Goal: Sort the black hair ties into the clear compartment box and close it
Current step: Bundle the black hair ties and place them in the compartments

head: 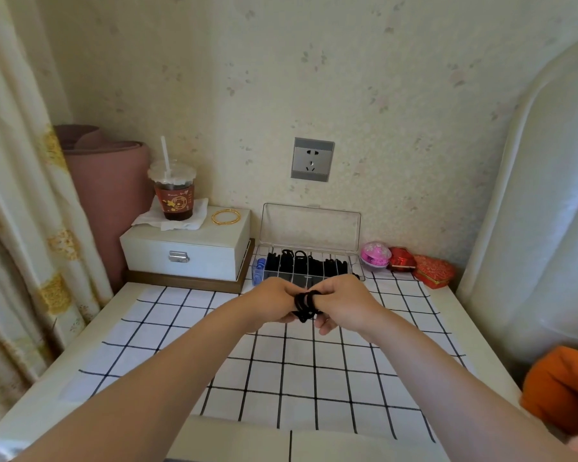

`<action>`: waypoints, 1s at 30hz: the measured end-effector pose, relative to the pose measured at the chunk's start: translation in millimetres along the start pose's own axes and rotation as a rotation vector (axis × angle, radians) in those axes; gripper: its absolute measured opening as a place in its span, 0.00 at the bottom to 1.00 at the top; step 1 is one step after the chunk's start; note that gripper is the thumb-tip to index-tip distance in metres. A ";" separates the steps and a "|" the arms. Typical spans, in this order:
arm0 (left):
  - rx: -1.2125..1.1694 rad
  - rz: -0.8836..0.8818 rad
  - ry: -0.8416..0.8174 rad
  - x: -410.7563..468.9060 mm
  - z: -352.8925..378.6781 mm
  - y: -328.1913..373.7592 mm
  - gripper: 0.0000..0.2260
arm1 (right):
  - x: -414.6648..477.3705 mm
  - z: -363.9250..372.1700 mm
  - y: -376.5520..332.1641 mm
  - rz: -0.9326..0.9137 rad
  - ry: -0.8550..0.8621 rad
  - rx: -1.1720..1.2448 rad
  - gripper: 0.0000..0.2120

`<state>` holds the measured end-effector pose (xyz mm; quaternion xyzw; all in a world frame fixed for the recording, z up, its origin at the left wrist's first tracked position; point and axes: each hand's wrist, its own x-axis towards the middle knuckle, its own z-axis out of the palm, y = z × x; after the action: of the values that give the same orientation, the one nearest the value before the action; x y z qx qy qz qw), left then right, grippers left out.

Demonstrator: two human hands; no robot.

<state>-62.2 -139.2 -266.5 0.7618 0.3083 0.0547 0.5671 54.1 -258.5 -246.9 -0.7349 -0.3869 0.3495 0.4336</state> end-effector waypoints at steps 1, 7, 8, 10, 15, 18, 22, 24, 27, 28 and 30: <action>-0.060 -0.016 -0.036 -0.4 -0.7 1.5 0.12 | 1.0 -0.5 1.4 0.001 0.022 -0.001 0.05; -0.484 -0.105 -0.265 -6.3 -3.9 11.8 0.08 | 3.1 -6.5 4.1 0.005 0.096 -0.065 0.05; -0.524 -0.110 -0.274 -6.8 -3.7 12.6 0.07 | 3.1 -7.2 3.8 0.001 0.110 -0.081 0.04; -0.550 -0.111 -0.278 -5.7 -2.6 11.4 0.09 | 4.1 -8.5 3.5 -0.007 0.137 -0.125 0.03; -0.421 -0.054 -0.261 0.1 2.1 8.7 0.13 | 6.6 -9.0 5.9 -0.064 0.159 -0.250 0.02; -0.373 -0.041 -0.210 2.3 1.7 6.0 0.13 | 6.1 -11.3 5.3 -0.055 0.089 -0.261 0.04; -0.348 0.000 -0.187 4.1 -0.1 8.7 0.13 | 5.0 -23.7 2.2 0.012 -0.045 -0.064 0.06; -0.333 0.026 -0.178 5.5 -0.5 11.7 0.14 | 5.0 -32.2 2.0 0.029 -0.064 0.047 0.09; -0.309 0.063 -0.174 9.5 -0.1 16.8 0.13 | 8.0 -42.9 5.8 0.088 -0.090 0.173 0.17; -0.306 0.072 -0.157 11.9 0.7 18.6 0.13 | 8.4 -45.0 6.8 0.108 -0.116 0.192 0.19; -0.318 0.064 -0.070 17.4 3.5 23.1 0.13 | 9.7 -46.7 8.3 0.115 -0.161 0.236 0.16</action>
<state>-37.2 -136.7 -251.6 0.6733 0.2515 0.0942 0.6889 100.4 -269.8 -238.4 -0.6693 -0.3339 0.4747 0.4639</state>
